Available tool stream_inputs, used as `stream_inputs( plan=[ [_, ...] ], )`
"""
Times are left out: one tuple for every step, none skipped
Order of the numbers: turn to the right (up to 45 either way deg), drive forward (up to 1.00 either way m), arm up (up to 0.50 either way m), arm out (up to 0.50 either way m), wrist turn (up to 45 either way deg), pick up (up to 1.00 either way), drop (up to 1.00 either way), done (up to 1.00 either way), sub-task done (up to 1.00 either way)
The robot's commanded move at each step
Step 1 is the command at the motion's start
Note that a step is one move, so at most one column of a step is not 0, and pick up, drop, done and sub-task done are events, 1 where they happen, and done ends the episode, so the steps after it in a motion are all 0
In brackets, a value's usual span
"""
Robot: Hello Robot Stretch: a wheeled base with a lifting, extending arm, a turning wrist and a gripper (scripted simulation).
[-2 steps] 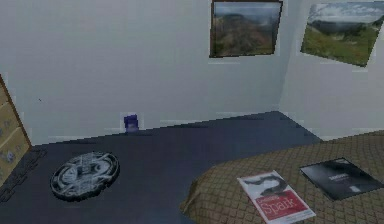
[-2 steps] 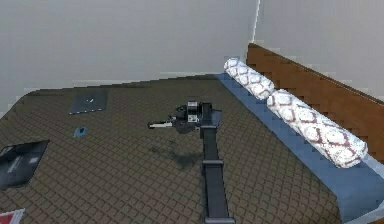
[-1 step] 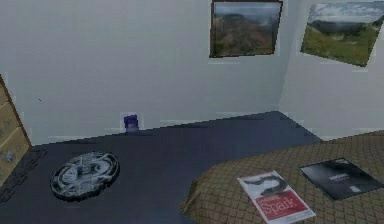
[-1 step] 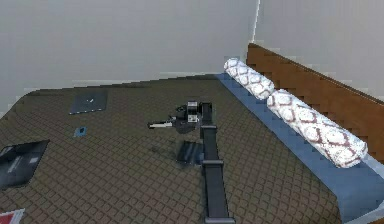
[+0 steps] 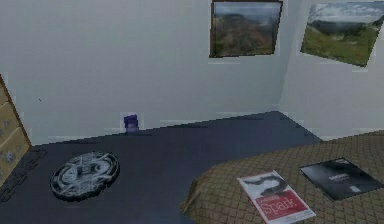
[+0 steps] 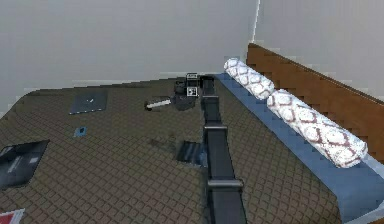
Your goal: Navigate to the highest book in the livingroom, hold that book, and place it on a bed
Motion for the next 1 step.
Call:
stream_inputs(
  plan=[
    [0.0, 0.00, 0.00, -0.08, 0.0, 0.00, 0.00, 0.00, 0.00]
  ],
)
